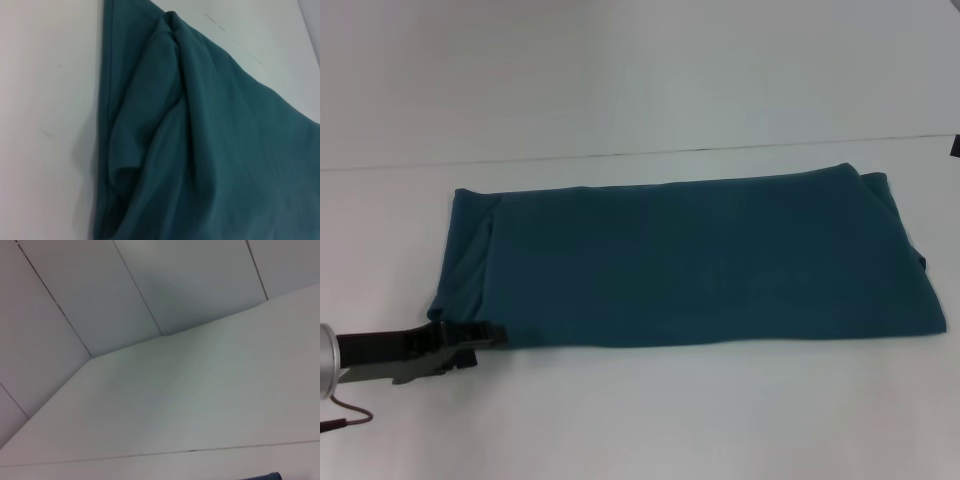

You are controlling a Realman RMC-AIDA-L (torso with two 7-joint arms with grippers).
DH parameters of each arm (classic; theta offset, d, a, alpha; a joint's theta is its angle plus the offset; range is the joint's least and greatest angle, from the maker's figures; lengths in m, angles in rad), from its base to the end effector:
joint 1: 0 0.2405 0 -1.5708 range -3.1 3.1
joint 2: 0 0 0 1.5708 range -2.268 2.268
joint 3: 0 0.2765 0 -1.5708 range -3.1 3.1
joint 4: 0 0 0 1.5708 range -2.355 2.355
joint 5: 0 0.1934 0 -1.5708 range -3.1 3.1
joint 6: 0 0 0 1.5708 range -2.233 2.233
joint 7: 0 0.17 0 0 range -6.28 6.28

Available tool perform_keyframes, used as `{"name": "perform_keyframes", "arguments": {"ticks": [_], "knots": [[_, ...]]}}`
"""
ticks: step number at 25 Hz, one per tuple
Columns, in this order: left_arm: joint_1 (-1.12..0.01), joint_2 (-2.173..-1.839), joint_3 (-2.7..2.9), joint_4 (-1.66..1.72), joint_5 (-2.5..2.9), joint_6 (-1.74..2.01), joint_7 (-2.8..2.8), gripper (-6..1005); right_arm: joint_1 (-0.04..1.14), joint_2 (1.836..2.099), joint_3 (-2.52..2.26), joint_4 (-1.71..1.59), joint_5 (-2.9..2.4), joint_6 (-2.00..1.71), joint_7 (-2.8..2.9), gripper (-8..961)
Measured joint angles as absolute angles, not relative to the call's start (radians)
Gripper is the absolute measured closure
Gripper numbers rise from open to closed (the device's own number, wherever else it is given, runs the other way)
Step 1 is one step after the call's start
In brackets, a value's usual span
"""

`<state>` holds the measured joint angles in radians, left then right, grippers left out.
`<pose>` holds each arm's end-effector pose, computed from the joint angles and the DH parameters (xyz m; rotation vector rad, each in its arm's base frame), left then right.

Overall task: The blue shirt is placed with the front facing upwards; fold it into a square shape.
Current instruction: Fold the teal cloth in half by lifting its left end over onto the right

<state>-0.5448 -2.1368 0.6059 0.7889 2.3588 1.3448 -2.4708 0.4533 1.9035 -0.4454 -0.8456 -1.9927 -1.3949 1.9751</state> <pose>-0.3039 0.3507 -0.0396 -2.0345 -1.9392 -0.4643 0.3339 0.3742 0.1266 -2.0221 1.1874 0.7241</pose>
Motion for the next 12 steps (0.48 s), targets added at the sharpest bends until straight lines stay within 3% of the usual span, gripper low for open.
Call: {"name": "perform_keyframes", "arguments": {"ticks": [12], "knots": [[-0.569, -2.130, 0.606, 0.771, 2.411, 1.314, -2.484, 354, 0.451, 1.906, -0.440, -0.845, -1.991, -1.393, 1.976, 35]]}}
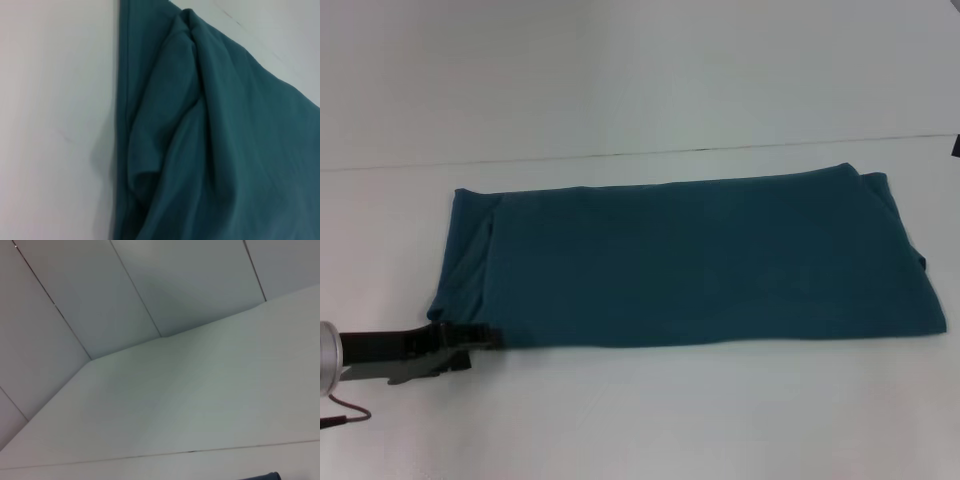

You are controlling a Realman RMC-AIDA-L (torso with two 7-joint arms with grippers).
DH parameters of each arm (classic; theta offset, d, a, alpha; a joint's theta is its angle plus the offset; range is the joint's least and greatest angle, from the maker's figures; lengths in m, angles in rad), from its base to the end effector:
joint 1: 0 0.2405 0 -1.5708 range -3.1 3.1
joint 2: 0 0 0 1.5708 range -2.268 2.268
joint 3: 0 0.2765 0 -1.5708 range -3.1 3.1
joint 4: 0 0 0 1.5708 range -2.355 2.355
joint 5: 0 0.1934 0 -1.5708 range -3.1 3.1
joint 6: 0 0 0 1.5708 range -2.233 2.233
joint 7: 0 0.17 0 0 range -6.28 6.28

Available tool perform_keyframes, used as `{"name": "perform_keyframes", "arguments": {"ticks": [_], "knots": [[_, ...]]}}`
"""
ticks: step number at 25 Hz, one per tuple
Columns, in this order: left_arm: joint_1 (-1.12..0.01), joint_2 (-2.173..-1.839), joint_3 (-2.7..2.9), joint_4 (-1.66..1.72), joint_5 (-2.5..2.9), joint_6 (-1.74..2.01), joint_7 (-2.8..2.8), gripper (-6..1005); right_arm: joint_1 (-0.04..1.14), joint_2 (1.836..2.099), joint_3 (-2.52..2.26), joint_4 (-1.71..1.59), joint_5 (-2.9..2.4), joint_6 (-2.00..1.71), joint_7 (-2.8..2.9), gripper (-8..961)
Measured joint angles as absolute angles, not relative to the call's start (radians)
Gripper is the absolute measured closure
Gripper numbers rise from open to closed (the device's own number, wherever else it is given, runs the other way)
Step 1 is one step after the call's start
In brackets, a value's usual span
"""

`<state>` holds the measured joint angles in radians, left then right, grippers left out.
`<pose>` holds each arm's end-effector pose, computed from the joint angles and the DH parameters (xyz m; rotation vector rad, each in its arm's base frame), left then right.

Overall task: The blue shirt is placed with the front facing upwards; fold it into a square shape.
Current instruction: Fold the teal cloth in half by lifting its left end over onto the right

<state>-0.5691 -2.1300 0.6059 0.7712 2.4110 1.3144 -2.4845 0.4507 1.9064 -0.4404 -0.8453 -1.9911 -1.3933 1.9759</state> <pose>-0.3076 0.3559 -0.0408 -2.0240 -1.9277 -0.3962 0.3350 0.3733 0.1264 -2.0135 1.1927 0.7304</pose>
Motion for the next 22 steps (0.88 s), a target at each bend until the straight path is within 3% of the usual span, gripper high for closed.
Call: {"name": "perform_keyframes", "arguments": {"ticks": [22], "knots": [[-0.605, -2.116, 0.606, 0.722, 2.435, 1.236, -2.495, 357, 0.449, 1.906, -0.439, -0.845, -1.986, -1.394, 1.977, 36]]}}
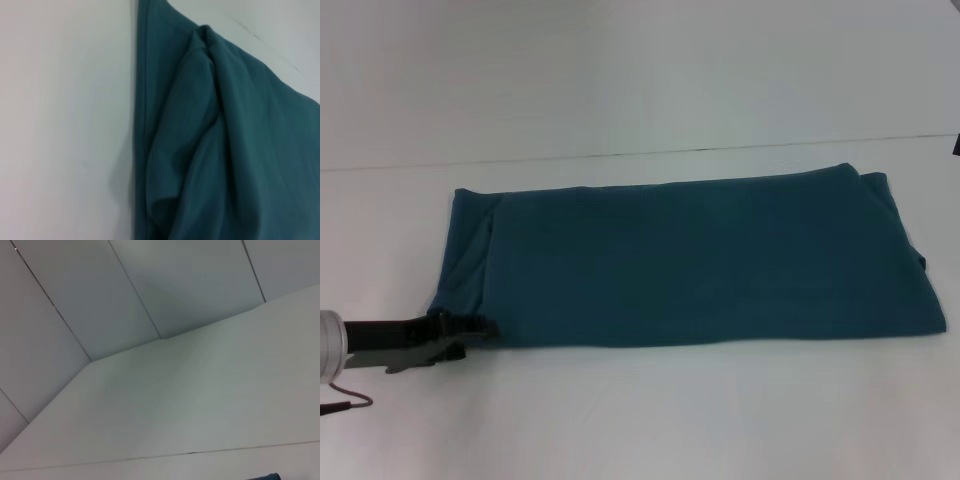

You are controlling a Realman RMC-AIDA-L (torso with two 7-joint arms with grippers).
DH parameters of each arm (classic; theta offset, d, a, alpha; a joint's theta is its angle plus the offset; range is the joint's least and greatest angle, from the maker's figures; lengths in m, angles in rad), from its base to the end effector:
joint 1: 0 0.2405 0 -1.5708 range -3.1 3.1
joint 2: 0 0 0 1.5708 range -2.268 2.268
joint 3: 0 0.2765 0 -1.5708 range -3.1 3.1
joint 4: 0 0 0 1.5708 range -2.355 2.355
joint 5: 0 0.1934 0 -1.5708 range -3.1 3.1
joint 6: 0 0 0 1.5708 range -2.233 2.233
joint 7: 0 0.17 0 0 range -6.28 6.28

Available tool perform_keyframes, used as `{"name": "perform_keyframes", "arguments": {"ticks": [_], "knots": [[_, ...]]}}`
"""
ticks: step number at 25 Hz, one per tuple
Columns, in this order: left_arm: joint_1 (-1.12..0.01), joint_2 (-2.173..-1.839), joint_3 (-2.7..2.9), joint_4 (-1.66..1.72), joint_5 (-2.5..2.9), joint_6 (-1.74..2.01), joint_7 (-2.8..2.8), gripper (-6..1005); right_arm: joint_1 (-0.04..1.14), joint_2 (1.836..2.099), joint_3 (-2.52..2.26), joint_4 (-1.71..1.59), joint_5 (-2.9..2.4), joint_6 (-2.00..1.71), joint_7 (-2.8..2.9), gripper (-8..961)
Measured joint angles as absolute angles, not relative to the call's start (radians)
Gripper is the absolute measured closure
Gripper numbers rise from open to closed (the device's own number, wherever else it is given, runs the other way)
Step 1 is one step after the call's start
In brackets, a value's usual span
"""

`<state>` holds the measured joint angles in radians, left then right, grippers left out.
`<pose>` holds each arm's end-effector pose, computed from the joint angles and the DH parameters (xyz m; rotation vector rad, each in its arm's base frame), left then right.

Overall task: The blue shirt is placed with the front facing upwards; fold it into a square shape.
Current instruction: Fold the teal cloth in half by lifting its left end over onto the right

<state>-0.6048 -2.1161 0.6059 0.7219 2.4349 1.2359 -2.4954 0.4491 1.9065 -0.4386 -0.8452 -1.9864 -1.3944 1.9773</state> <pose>-0.3107 0.3695 -0.0412 -1.9835 -1.9036 -0.3687 0.3350 0.3729 0.1270 -2.0096 1.1943 0.7377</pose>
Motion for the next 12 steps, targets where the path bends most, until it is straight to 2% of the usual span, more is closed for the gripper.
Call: {"name": "perform_keyframes", "arguments": {"ticks": [12], "knots": [[-0.636, -2.112, 0.606, 0.727, 2.433, 1.197, -2.487, 359, 0.448, 1.909, -0.439, -0.845, -1.987, -1.393, 1.977, 36]]}}
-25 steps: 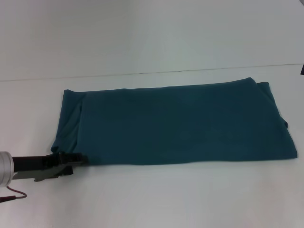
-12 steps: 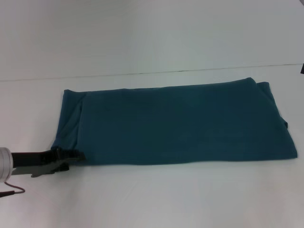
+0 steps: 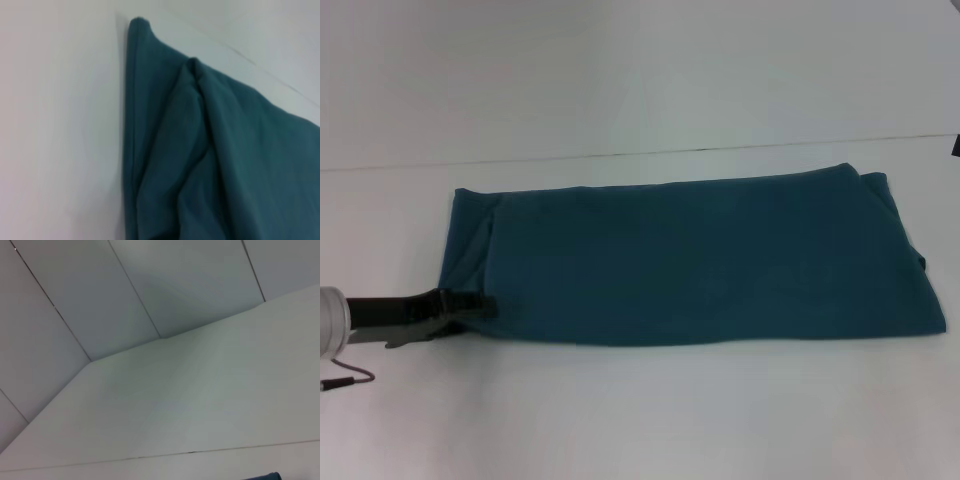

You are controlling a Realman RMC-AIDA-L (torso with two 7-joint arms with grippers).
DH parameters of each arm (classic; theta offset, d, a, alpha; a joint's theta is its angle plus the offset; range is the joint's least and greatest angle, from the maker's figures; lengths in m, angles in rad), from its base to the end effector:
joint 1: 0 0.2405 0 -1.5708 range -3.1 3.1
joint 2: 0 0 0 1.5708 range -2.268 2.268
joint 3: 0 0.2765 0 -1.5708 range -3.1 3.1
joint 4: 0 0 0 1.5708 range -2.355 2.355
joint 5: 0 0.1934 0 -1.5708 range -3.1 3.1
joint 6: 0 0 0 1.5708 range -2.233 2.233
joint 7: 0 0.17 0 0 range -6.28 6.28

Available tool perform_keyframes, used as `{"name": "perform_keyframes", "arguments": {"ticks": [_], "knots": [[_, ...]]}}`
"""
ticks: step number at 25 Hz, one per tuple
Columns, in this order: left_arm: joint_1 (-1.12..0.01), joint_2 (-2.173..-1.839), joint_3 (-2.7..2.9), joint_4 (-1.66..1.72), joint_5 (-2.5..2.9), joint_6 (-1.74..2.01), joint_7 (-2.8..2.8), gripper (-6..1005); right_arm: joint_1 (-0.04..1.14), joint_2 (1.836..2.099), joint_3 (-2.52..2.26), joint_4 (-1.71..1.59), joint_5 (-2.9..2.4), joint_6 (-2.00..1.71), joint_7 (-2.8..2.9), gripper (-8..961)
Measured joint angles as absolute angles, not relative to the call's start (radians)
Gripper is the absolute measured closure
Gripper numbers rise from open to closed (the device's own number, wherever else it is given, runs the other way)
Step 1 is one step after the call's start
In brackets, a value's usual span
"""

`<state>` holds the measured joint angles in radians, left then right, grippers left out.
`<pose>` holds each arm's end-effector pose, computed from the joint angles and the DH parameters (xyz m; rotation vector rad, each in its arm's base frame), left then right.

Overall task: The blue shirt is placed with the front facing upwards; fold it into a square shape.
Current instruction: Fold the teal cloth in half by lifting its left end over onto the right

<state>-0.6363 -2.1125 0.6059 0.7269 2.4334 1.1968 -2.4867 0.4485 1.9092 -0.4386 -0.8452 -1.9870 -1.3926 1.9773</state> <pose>-0.3028 0.3855 -0.0356 -1.9880 -1.8339 -0.3821 0.3352 0.3727 0.1258 -2.0082 1.1970 0.7382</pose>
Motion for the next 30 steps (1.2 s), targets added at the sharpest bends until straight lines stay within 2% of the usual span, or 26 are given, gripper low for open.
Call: {"name": "perform_keyframes", "arguments": {"ticks": [9, 30], "knots": [[-0.652, -2.105, 0.609, 0.745, 2.434, 1.206, -2.485, 361, 0.453, 1.911, -0.439, -0.845, -1.991, -1.389, 1.977, 36], [-0.610, -2.102, 0.606, 0.792, 2.540, 1.324, -2.497, 361, 0.453, 1.913, -0.439, -0.845, -1.993, -1.389, 1.979, 37]]}}
